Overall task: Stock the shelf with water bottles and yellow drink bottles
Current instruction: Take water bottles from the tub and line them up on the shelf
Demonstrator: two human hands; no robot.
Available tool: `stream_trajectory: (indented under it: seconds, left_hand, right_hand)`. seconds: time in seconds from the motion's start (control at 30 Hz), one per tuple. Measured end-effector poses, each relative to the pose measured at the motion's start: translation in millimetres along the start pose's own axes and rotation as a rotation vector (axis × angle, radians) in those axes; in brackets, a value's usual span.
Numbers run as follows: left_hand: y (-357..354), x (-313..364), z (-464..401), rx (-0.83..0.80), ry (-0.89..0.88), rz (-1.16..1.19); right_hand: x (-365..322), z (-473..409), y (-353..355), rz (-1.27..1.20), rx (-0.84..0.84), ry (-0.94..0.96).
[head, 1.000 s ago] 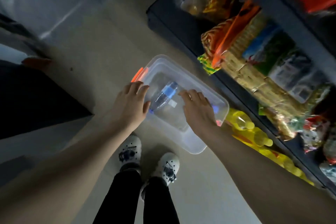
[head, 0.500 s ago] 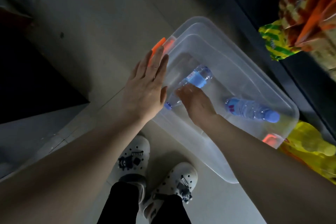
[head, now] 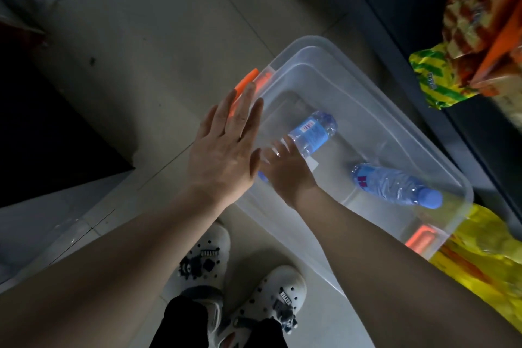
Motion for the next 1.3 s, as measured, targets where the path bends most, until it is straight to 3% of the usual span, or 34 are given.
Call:
stream_trajectory:
  seconds: [0.13,0.27,0.37,0.53,0.67,0.83,0.97,1.17,1.3]
  left_hand:
    - [4,2,-3,-0.082,0.007,-0.015]
    - [14,-1,-5,-0.197,0.022,0.048]
    - [35,-3,-12,-0.327,0.014,0.080]
    - [126,-1,-11,-0.751,-0.052,-0.076]
    - [237,26,-8,-0.862,0.051,0.155]
    - [395,78,-22,-0.693,0.119,0.759]
    - [536,121,-40,-0.520,-0.051,1.029]
    - [717,172,-54,-0.384,-0.407,1.070]
    - [797,196,-53,-0.216,-0.441,0.974]
  right_hand:
    - [23,18,38,-0.249,0.140,-0.178]
    - [53,45,96,-0.888,0.267,-0.555]
    - [66,78,157,-1.196,0.266,-0.830]
    - [86,146,298,-1.162,0.375,-0.943]
    - [114,192,437,-1.071,0.439,-0.949]
    - [146,251,617,-1.038,0.608,-0.872]
    - [162,298,753,-0.942,0.734,-0.804]
    - [159,364,907,-0.831,0.902,-0.762]
    - [153,406,971,-0.796,1.064,-0.823]
Point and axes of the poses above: each hand's wrist, its own z-axis away from the middle knuckle, its own y-axis out of the back of the hand, x = y × z, the point moved 3 cm from there along -z, towards the middle knuckle, and after that the axes turned 3 degrees about x, right-handed, at the moved point
